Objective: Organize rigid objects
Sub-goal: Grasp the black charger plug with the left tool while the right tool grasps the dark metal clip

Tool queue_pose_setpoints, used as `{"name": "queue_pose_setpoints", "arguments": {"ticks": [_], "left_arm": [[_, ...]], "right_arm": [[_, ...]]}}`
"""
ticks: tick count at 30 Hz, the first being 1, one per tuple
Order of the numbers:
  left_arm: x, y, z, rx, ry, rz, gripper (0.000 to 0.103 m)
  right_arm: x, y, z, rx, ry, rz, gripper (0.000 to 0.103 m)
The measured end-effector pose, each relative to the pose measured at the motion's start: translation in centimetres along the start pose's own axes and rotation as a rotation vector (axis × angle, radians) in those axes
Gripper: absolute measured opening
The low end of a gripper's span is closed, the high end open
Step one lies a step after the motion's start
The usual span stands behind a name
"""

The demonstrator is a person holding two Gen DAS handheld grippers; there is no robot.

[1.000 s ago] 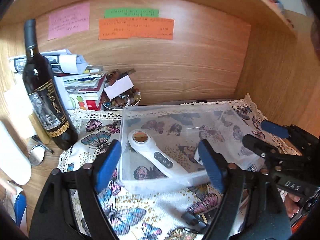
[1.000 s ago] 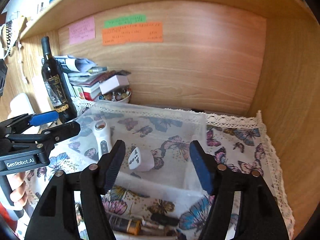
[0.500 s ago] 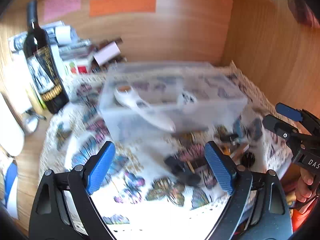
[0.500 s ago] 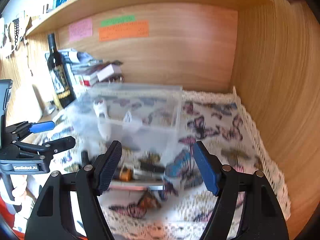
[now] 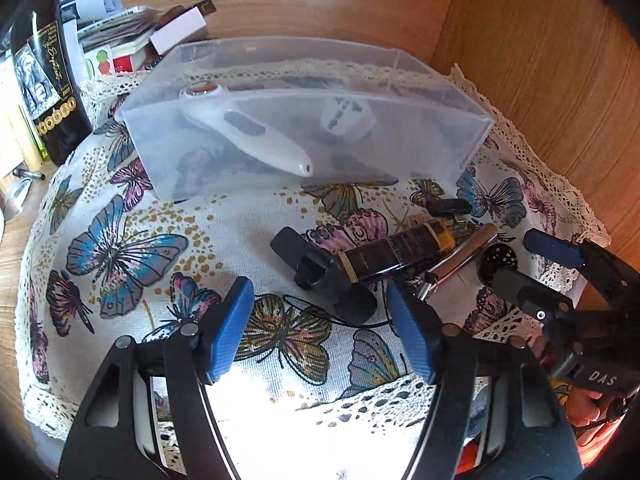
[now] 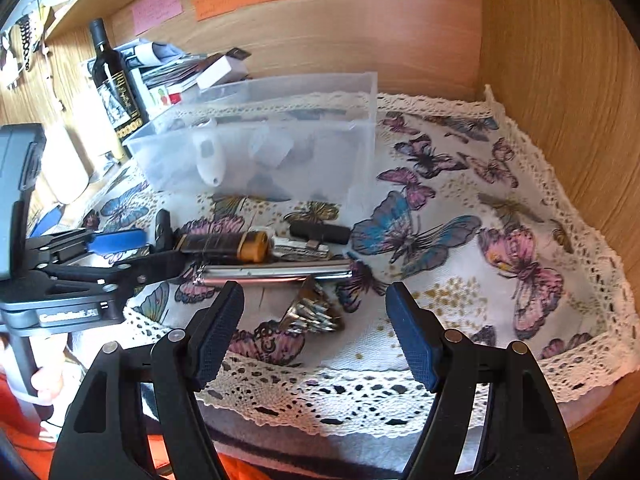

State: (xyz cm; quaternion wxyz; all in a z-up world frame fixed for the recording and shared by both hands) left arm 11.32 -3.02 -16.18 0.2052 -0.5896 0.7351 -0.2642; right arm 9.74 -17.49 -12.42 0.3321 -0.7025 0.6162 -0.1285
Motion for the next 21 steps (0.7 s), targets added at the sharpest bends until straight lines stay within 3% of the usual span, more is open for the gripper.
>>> {"name": "queue_pose_setpoints", "arguments": {"ticks": [2, 5, 8, 12, 21], "left_arm": [[0.1, 0.0, 0.0, 0.009, -0.021, 0.006, 0.063], [-0.1, 0.1, 0.0, 0.02, -0.021, -0.006, 0.054], [-0.8, 0.3, -0.2, 0.027, -0.022, -0.022, 0.037], [-1.4, 0.2, -0.2, 0.031, -0.022, -0.035, 0.017], [-1.7, 0.1, -1.8, 0.081, -0.064, -0.013, 0.016]], "right_arm": [[-0.1, 0.2, 0.3, -0.007, 0.0, -0.007, 0.066], [-0.1, 0.4, 1.0, -0.04, -0.026, 0.006, 0.049], [-0.2, 0.7, 1.5, -0.05, -0.005, -0.007, 0.034], [-0.3, 0.8, 1.2, -0.039, -0.001, -0.021, 0.033], [0.4, -0.5, -0.4, 0.021, 0.015, 0.002, 0.031]]}}
Point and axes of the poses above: each gripper's, at about its wrist camera, not at the fingertips, and z roughly the way its jaws point, x to its right, y to its underside, the point moved 4 cm from there along z, roughly the way its jaws point, and after that the axes turned 12 degrees about z, right-handed, at the moved point
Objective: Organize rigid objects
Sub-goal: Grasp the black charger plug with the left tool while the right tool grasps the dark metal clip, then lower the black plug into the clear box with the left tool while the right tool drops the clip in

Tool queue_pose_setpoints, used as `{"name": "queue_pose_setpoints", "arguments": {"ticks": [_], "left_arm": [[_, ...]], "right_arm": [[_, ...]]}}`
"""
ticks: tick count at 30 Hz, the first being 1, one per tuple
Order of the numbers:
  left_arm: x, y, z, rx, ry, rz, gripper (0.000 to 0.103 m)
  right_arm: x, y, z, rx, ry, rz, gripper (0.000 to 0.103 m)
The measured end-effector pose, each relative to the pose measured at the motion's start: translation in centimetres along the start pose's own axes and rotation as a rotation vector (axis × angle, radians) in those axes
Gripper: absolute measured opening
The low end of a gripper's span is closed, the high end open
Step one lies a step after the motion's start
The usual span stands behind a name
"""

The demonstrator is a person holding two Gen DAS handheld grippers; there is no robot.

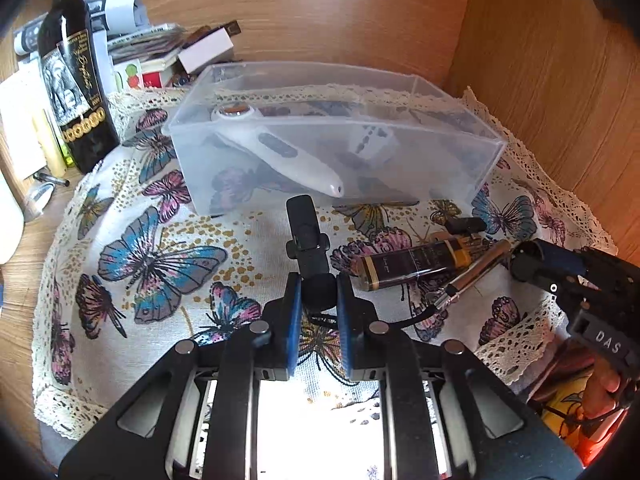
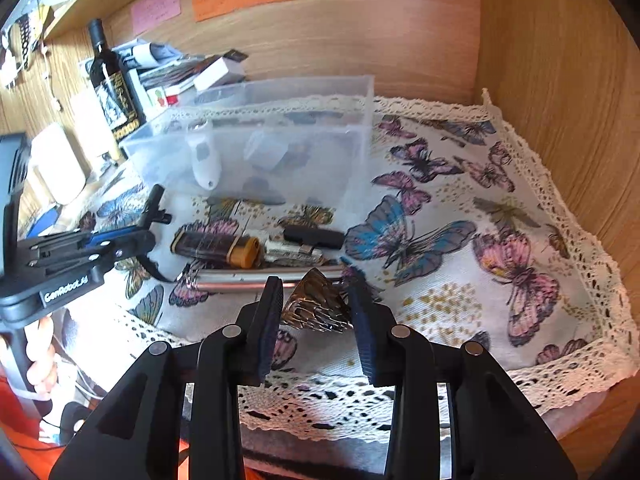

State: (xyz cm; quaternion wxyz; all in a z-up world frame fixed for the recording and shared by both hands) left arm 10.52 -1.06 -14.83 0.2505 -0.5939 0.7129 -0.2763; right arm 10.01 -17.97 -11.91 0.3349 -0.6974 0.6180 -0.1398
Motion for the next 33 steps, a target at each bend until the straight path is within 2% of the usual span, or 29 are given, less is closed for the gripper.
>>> {"name": "queue_pose_setpoints", "arguments": {"ticks": [9, 19, 25, 33], "left_arm": [[-0.6, -1.9, -3.7, 0.106, -0.029, 0.016, 0.016], [-2.5, -5.2, -5.6, 0.197, -0.113, 0.015, 0.015], [-4.3, -7.1, -4.5, 0.192, -0.123, -0.006, 0.015], [-6.3, -8.5, -1.4, 0.134, -0.118, -0.023, 0.016]], "right_arm": [[-0.2, -2.6, -2.1, 0.097, 0.017, -0.009, 0.031], [-1.5, -7.4, -2.5, 0.216, 0.001, -0.022, 0.031], [-2.4, -9.9, -1.3, 0.241, -0.014, -0.027, 0.031], [-3.5, -11.3, 2.5, 0.183, -0.003, -0.042, 0.031]]}}
Point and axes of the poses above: each gripper's, at about its wrist camera, not at the fingertips, and z roughly the way its jaws point, x to its right, y to its underside, the point moved 4 cm from there along z, roughly the way its jaws point, and after that the axes turned 12 degrees about z, right-handed, at the moved point
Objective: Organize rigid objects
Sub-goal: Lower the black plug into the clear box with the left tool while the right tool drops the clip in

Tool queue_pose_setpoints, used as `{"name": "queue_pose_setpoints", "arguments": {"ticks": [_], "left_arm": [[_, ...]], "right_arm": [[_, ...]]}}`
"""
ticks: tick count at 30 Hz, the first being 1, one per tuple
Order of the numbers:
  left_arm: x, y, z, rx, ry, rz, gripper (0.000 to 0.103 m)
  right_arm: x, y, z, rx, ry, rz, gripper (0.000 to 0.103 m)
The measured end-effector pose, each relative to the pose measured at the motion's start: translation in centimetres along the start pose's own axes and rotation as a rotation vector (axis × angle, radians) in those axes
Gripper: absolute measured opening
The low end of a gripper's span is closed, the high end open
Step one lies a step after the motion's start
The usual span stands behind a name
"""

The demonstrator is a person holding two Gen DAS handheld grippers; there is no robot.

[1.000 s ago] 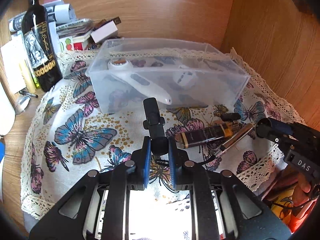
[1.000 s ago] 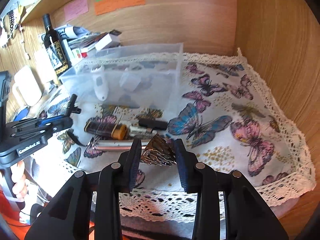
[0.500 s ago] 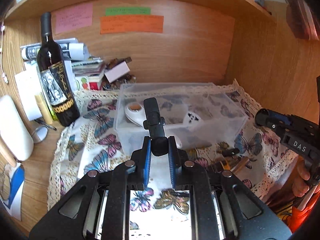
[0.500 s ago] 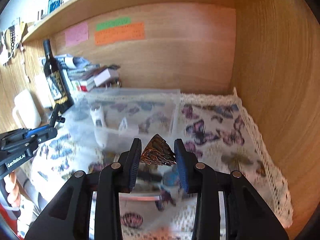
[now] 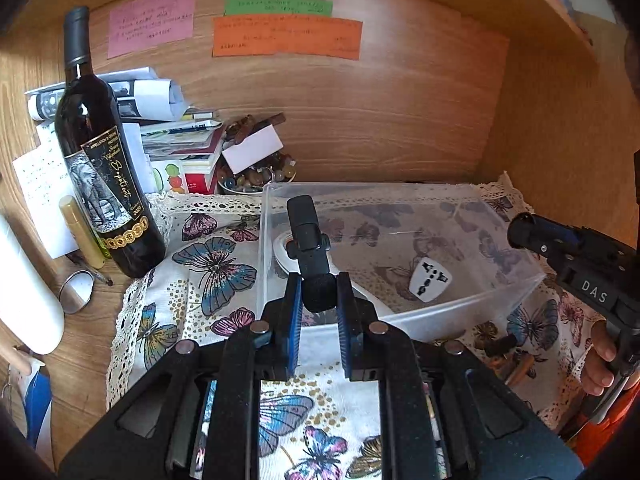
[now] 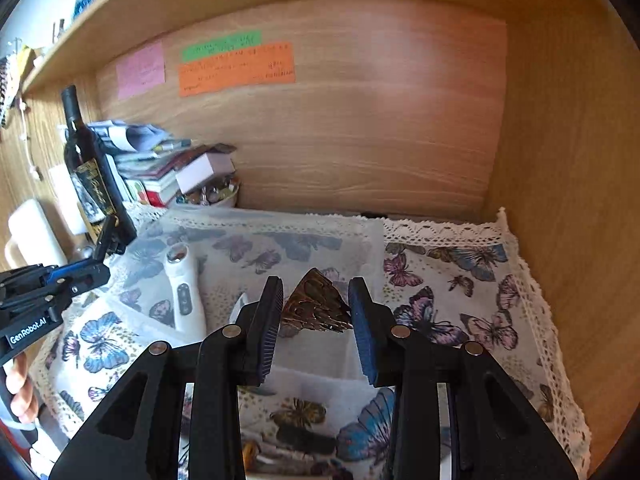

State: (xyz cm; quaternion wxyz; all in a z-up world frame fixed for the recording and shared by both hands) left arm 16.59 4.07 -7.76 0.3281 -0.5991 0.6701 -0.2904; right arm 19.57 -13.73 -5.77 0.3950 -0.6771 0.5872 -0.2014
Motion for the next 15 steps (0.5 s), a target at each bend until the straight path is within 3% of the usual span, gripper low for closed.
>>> {"name": "queue_pose_setpoints", "arguments": {"ticks": [7, 15], "left_arm": [[-0.3, 0.0, 2.7, -0.044, 0.015, 0.009, 0.016], [-0.1, 0.2, 4.0, -0.063, 0.013, 0.021, 0.016]], "right_arm": [[-0.2, 0.8, 3.4, -0.083, 0.012, -0.018, 0.031], [-0.5, 1.5, 4.6, -0.124, 0.011, -0.044, 0.032]]}}
Point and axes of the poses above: each gripper's, at about its wrist camera, not at the fingertips, and z roughly the way its jaws point, x to its right, y to its underside, the point moved 4 cm from there along z, roughly the way its jaws point, and after that the axes turned 12 degrees about z, right-handed, at the moved point
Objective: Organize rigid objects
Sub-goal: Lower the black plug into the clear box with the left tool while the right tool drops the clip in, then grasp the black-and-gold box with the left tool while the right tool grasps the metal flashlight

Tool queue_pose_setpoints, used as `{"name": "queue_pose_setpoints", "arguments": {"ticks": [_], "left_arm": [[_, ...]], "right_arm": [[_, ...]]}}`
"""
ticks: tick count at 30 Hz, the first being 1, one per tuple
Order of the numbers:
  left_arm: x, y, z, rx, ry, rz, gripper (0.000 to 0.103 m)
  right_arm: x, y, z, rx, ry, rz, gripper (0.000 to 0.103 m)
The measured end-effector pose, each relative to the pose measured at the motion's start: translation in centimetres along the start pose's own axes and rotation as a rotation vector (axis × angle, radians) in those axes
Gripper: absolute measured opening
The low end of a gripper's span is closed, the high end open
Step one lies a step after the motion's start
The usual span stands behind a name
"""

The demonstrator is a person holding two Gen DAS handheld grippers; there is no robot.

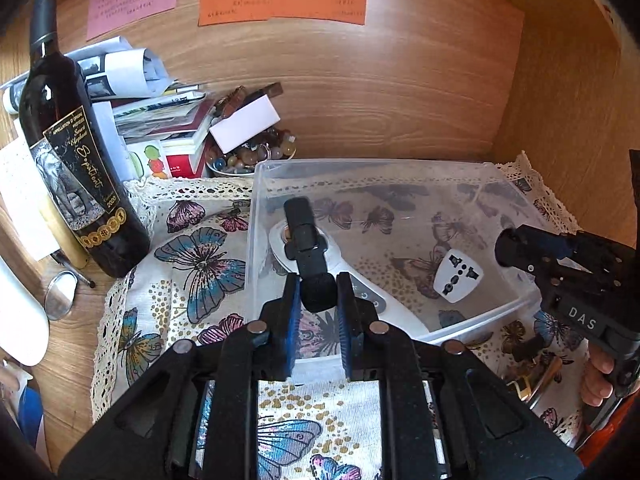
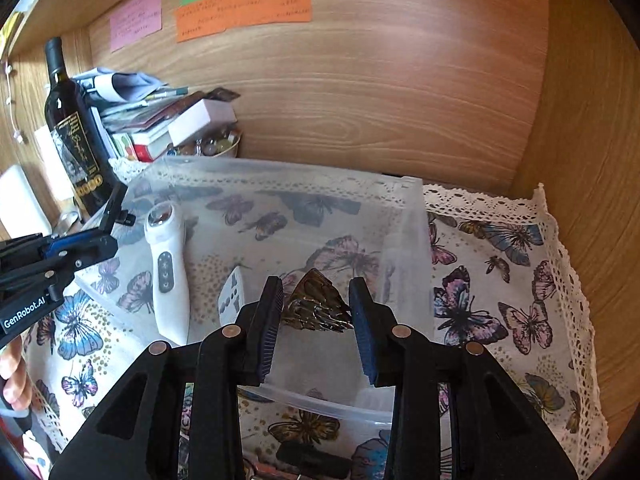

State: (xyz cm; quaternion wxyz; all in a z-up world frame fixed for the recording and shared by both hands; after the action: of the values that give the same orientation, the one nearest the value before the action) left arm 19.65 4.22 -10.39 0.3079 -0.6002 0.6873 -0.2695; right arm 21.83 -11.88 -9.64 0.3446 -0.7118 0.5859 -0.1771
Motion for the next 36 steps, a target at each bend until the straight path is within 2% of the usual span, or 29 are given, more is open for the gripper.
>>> {"name": "queue_pose_setpoints", "arguments": {"ticks": [2, 5, 8, 22, 29, 36], "left_arm": [[0.2, 0.0, -0.1, 0.001, -0.003, 0.006, 0.016], [0.3, 0.1, -0.2, 0.001, -0.001, 0.009, 0.019], [0.2, 0.1, -0.6, 0.002, 0.011, -0.001, 0.026], [2.1, 0.7, -5.0, 0.073, 0.007, 0.029, 0.08], [4.8, 2.7, -5.4, 0.033, 0.063, 0.073, 0.086], [7.3, 5.2, -3.2, -0.081, 0.129, 0.112, 0.086]], "right_arm": [[-0.1, 0.0, 0.0, -0.001, -0.002, -0.003, 0.032], [-0.1, 0.0, -0.2, -0.001, -0.008, -0.002, 0.04], [-0.2, -0.1, -0.7, 0.011, -0.011, 0.003, 0.045], [0.7, -0.1, -6.9, 0.148, 0.004, 0.005, 0.066], [2.3, 1.6, -8.9, 0.156, 0.036, 0.021, 0.071], [4.6, 3.7, -9.5, 0.121, 0.082, 0.054, 0.078]]}}
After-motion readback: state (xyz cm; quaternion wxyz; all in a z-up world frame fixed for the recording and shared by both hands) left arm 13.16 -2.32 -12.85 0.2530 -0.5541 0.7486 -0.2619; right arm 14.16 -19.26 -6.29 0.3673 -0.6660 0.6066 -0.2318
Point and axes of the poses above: each gripper's, at about its wrist camera, not at the fingertips, and z roughly the way its jaws point, x to its right, y to its underside, the point moved 4 cm from there along z, roughly the way its jaws point, and after that the axes turned 12 degrees about z, right-handed, at the moved point
